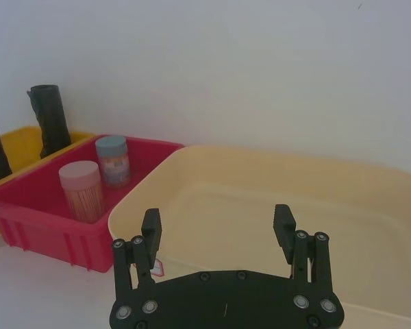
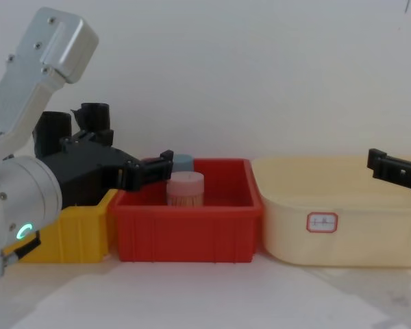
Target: Pick up the garbage bag with the one hand and transfer it to the other hand.
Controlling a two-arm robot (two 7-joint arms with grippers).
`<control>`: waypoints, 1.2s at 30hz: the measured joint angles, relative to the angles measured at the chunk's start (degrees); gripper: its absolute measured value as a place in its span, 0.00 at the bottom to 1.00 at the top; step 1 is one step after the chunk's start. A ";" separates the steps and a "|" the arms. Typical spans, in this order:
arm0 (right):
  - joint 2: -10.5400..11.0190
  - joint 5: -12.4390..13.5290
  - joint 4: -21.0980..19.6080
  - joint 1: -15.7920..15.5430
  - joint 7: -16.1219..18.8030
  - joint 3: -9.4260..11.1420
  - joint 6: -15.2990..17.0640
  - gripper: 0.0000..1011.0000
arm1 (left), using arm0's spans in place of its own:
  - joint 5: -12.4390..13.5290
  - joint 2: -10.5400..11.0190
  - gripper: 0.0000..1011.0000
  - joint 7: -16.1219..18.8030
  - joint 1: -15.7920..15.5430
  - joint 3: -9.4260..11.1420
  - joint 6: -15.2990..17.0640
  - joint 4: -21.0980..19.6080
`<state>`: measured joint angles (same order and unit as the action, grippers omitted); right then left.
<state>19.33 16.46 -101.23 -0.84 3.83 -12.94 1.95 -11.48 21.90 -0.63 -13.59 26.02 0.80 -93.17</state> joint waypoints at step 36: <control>0.00 0.00 0.00 0.00 0.00 0.00 0.00 0.99 | 0.00 0.00 0.99 0.00 0.00 0.00 0.00 0.00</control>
<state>19.33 16.46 -101.23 -0.84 3.83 -12.94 1.95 -11.48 21.89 -0.63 -13.59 26.02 0.80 -93.18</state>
